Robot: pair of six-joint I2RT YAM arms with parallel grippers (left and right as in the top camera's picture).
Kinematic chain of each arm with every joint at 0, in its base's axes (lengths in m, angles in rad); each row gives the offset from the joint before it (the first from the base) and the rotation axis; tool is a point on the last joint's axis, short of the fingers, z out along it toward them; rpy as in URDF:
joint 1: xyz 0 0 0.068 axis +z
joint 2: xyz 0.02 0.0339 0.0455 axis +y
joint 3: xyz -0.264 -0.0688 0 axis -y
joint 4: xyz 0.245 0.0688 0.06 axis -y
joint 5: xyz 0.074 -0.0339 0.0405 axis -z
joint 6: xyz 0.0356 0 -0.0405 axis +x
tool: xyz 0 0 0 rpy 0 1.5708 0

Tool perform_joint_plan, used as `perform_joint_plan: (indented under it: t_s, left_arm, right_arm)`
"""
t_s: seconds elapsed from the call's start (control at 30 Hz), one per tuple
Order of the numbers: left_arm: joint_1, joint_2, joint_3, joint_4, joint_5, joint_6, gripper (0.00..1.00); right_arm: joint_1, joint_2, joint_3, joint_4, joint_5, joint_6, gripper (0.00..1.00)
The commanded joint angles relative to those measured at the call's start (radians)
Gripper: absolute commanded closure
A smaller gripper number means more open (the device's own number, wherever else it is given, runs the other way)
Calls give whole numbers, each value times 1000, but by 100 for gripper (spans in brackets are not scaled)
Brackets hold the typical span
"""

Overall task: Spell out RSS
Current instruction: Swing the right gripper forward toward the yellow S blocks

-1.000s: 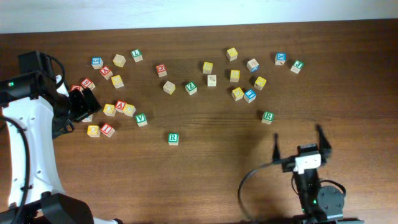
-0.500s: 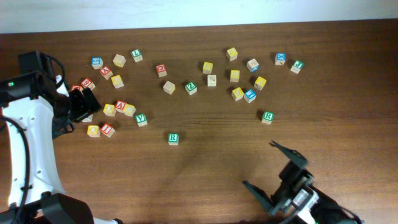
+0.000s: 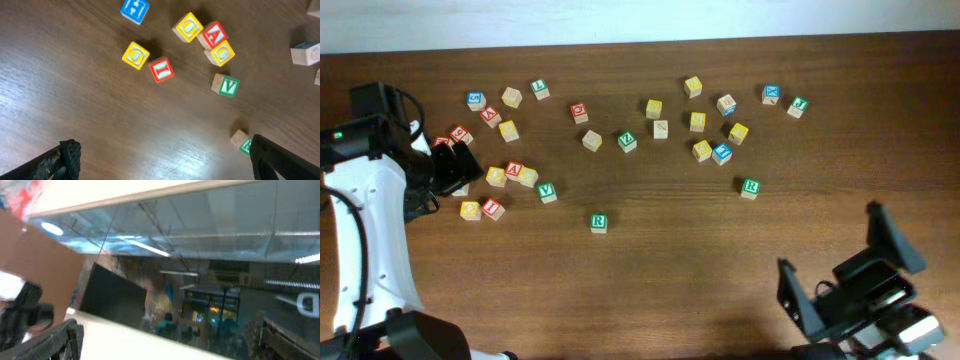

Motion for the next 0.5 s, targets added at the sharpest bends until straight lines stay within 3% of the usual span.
perform_joint_plan:
  t_s: [0.0,0.23,0.47]
  left_arm:
    - [2,0,1,1,8,8,1]
    - [2,0,1,1,8,8,1]
    - [2,0,1,1,8,8,1]
  right_arm:
    - [-6,194,222,-119,29,-82,2]
    - [-6,696,725,-701,26,-212,2]
    - [17,1159,1176,-1083,-101,-211,2]
